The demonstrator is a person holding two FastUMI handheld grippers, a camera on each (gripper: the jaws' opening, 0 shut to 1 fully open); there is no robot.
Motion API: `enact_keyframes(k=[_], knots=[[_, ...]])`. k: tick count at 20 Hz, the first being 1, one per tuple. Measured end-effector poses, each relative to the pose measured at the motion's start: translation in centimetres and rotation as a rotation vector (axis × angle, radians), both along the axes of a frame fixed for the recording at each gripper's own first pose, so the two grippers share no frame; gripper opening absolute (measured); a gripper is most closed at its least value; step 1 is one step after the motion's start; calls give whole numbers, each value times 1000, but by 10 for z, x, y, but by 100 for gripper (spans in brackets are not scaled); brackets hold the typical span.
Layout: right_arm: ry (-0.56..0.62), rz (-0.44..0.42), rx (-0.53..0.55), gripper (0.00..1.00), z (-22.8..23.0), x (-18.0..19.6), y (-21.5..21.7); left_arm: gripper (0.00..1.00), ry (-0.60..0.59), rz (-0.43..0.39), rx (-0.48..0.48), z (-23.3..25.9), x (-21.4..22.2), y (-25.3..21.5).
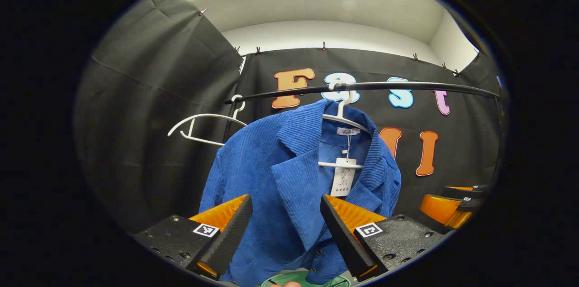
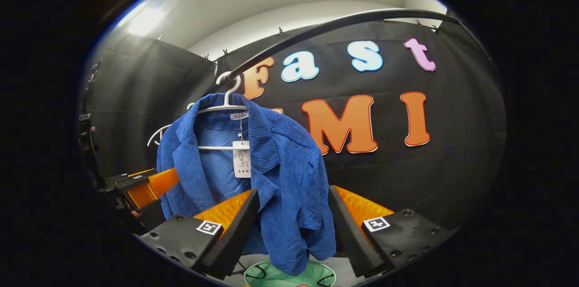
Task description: Grasp the clothes on the hanger with both hands and then place them into the laundry hamper below.
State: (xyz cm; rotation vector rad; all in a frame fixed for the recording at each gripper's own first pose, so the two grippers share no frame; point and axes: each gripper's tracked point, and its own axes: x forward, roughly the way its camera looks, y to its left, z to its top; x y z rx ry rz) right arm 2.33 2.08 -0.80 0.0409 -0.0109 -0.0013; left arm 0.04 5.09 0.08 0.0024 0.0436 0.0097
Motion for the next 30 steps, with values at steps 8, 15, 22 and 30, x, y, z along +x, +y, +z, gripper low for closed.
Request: enact_keyframes(k=[8, 15, 22, 30], knots=[[35, -8, 25, 99, -35, 99, 56, 95, 72, -100, -16, -33, 0, 18], [57, -203, -26, 93, -77, 157, 34, 95, 96, -96, -85, -51, 3, 39], [44, -109, 43, 22, -61, 149, -6, 95, 112, -24, -91, -68, 6, 27], [-92, -20, -90, 14, 14, 71, -64, 95, 100, -29, -133, -72, 32, -28]])
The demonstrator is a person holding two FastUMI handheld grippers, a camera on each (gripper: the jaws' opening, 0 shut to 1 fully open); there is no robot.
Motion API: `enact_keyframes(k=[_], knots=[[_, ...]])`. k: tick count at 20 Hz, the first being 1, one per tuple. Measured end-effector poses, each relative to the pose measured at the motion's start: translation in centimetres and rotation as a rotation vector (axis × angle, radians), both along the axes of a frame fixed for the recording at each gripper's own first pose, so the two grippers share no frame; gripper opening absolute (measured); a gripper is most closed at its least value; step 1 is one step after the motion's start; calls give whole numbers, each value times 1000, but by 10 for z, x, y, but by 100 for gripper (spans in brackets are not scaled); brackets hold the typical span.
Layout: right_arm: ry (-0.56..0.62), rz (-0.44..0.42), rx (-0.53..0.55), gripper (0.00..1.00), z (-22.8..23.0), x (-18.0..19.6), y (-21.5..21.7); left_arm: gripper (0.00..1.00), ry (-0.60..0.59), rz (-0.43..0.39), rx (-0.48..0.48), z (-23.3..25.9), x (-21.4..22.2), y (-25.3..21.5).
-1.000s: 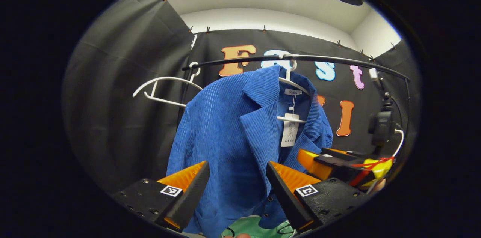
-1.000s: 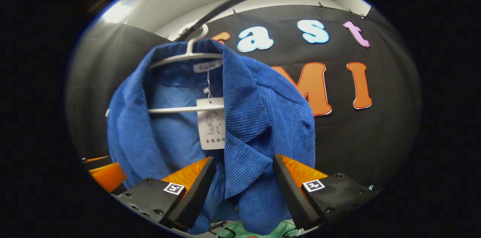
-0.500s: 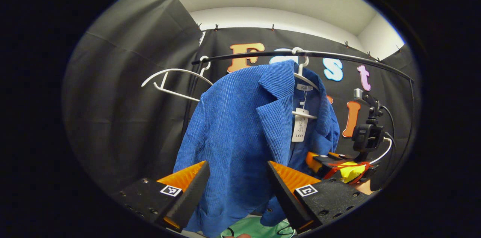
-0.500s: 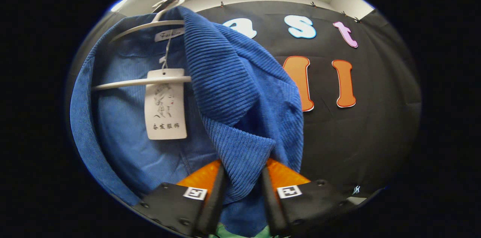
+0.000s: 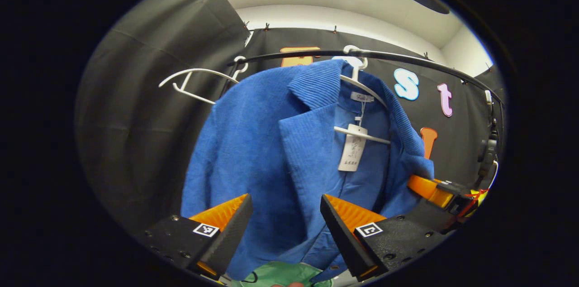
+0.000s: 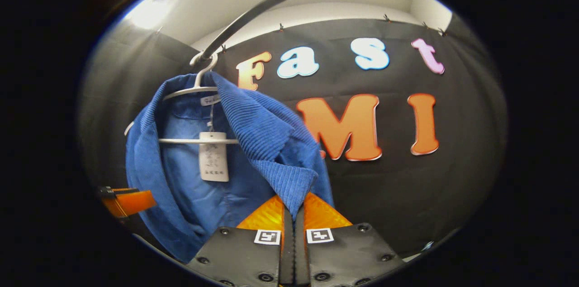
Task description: Grasp the clothes on the hanger with both hands and then place them into the laundry hamper below.
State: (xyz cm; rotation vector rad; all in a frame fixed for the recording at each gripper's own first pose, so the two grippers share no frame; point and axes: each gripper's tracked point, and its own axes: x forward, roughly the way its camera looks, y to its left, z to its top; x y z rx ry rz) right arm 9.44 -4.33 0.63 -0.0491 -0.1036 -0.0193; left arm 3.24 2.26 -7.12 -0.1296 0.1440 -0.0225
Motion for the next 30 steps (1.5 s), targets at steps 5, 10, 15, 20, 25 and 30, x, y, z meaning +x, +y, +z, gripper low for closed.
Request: enact_keyframes(k=[5, 10, 15, 20, 25, 30], knots=[[-181, 95, -17, 7, 73, -41, -2, 91, -89, 87, 59, 17, 25, -11], [-288, 163, -25, 7, 112, -64, -1, 90, -157, 246, 253, 16, 44, 7], [-273, 171, -24, 8, 106, -62, -12, 52, -95, 384, 376, -13, 22, 69], [-229, 148, -36, 8, 89, -39, -18, 6, -135, 404, 364, 47, 0, 110], [-198, 117, -18, 8, 74, -22, -18, 8, -170, 399, 340, 115, 5, 134], [-202, 57, -34, 7, 75, -18, 0, 8, -198, 343, 376, 176, 50, 157]])
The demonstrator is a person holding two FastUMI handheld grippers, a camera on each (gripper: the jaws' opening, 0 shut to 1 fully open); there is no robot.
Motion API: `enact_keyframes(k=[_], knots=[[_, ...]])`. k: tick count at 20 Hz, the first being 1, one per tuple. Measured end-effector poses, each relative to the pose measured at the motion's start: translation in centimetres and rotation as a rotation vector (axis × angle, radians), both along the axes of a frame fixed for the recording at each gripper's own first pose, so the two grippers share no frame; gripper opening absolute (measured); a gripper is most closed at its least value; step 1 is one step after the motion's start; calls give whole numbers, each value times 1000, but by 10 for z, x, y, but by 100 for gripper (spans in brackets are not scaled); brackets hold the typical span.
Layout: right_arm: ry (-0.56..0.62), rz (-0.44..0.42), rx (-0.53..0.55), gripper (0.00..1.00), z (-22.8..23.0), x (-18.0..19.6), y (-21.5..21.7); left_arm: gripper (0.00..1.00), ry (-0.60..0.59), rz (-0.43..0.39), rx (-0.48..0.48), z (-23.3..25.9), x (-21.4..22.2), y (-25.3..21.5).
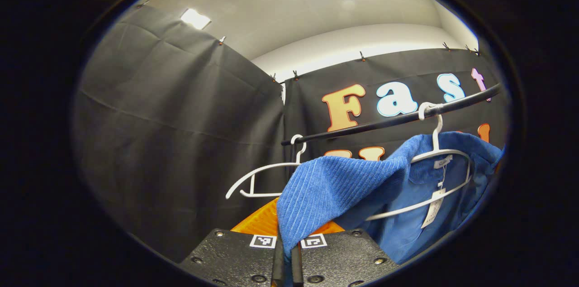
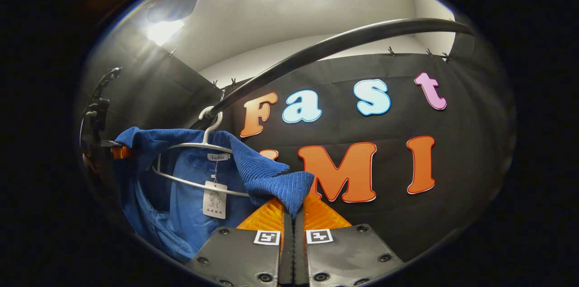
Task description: Grasp the clothes on the hanger with both hands and then place them into the laundry hamper below.
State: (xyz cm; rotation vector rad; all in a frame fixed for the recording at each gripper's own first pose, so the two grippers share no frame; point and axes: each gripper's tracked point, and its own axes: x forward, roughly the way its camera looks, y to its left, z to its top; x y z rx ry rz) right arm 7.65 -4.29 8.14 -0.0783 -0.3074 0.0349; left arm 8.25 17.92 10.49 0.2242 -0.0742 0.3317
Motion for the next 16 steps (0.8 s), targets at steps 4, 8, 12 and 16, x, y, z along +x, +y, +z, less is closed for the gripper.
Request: enact_keyframes(k=[4, 8, 12, 16], knots=[[-50, -10, -37, 8, 14, -1, 25, 8, 14, -50, -21, 24, 52, 17], [-66, -26, -49, 7, 18, 2, 37, 5, 74, -83, -30, 3, 100, 32], [-68, -60, -45, 7, 20, 2, 32, 8, 137, -129, -124, -51, 111, 37], [-75, -84, -47, 7, 25, 2, 28, 9, 133, -117, -103, -82, 87, 49]])
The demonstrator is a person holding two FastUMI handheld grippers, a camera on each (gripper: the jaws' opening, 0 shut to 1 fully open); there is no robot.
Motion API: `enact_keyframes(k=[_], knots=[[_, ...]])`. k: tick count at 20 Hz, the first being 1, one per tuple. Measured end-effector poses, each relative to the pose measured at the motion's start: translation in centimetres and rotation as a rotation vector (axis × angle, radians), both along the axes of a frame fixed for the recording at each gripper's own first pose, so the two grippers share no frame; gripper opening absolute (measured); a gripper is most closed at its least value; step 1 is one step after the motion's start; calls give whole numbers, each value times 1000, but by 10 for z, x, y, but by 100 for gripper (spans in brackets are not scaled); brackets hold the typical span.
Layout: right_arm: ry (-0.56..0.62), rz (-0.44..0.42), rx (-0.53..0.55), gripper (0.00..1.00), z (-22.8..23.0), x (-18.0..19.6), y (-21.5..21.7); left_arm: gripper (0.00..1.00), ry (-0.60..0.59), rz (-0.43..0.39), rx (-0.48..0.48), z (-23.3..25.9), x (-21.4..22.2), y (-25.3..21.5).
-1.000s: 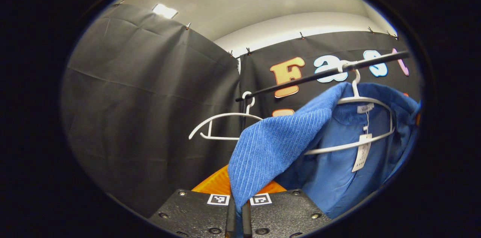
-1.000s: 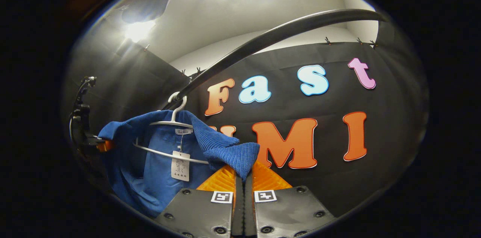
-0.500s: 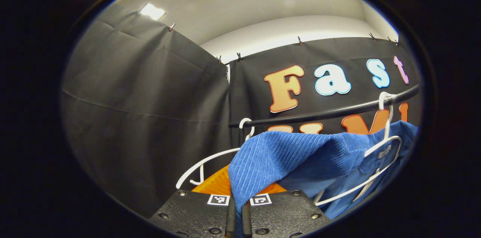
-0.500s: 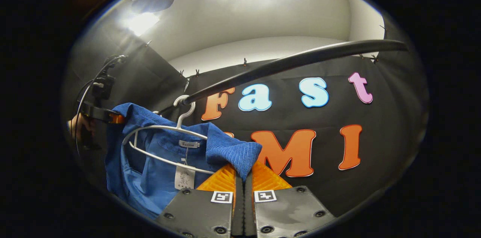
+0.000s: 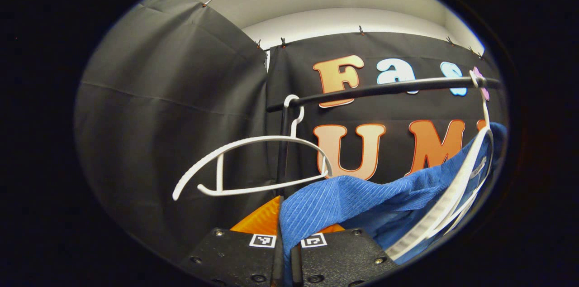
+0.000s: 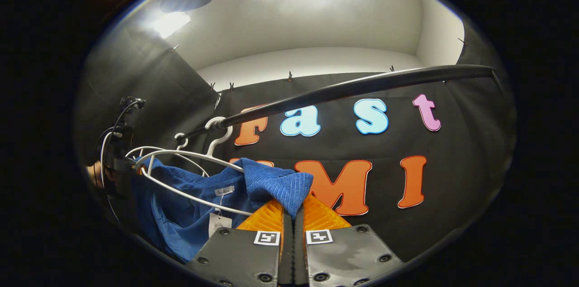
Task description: Grasp the clothes on the hanger with both hands and then place them into the laundry hamper below.
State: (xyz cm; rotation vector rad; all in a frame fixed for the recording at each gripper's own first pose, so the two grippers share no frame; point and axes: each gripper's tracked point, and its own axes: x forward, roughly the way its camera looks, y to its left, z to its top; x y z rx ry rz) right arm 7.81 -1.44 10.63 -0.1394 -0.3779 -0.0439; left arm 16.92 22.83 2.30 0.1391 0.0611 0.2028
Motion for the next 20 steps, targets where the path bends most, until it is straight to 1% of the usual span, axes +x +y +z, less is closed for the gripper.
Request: enact_keyframes(k=[2, 5, 7, 10, 11, 12, 14, 16, 18, 20], knots=[[-2, -18, -3, 7, 0, 8, -10, 8, 20, -6, -12, -17, -14, -5], [5, -56, -12, 7, -5, 16, -22, 8, 90, -5, -14, -58, -40, -10], [12, -68, 4, 8, -10, 23, -32, 8, 124, -19, -26, -83, -53, -24], [27, -117, 49, 8, -19, 32, -58, 8, 185, -62, -29, -116, -74, -53], [39, -141, 64, 8, -24, 38, -71, 8, 208, -81, -31, -126, -79, -64], [66, -145, 84, 7, -31, 47, -80, 8, 230, -96, -33, -135, -83, -75], [109, -154, 124, 8, -48, 55, -93, 8, 250, -120, -38, -147, -91, -92], [146, -185, 148, 8, -66, 64, -113, 8, 267, -139, -42, -156, -97, -110], [192, -212, 171, 8, -85, 64, -130, 8, 286, -150, -44, -165, -98, -119], [224, -207, 184, 8, -99, 54, -136, 8, 301, -162, -50, -173, -107, -129]])
